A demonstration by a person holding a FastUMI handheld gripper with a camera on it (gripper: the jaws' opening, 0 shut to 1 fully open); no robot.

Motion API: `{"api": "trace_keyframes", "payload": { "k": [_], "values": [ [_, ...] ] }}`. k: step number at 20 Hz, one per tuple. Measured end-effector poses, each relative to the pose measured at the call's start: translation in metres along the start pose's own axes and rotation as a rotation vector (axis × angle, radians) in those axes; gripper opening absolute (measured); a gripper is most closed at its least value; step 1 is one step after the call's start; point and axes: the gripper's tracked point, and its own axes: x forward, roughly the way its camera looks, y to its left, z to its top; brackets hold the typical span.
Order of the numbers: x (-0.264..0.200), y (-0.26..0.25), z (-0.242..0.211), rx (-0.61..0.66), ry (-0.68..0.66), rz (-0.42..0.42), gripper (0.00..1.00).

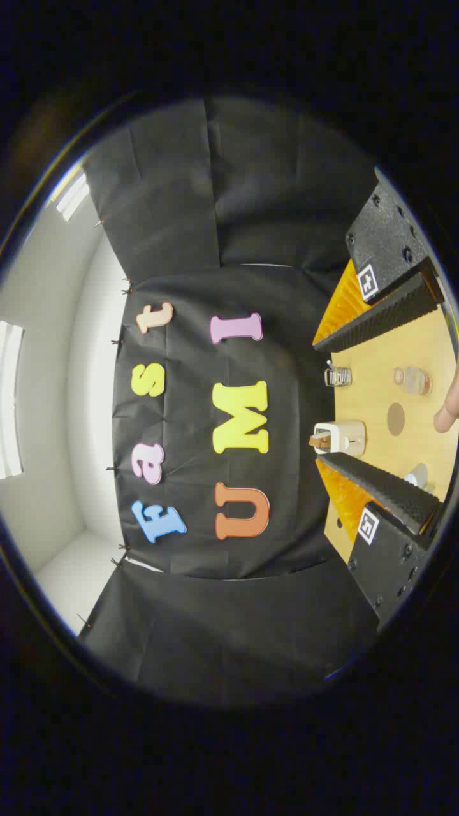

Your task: Take the bottle from table, then pour the juice into the cup, finally place the bottle on the coaster

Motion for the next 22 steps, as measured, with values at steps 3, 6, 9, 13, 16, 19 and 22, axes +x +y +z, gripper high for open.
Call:
{"api": "trace_keyframes", "payload": {
  "k": [3,6,9,13,16,19,22],
  "values": [
    [0.0,0.0,0.002,-0.012,-0.012,-0.004,1.0],
    [0.001,0.0,-0.002,0.003,-0.006,0.001,1.0],
    [0.002,0.002,-0.01,-0.01,0.013,0.006,1.0],
    [0.002,0.005,-0.012,-0.014,0.005,0.012,1.0],
    [0.003,0.005,-0.015,-0.011,0.007,0.016,1.0],
    [0.004,0.004,-0.02,-0.003,0.015,0.019,1.0],
    [0.01,-0.001,-0.033,-0.003,0.025,0.015,1.0]
  ]
}}
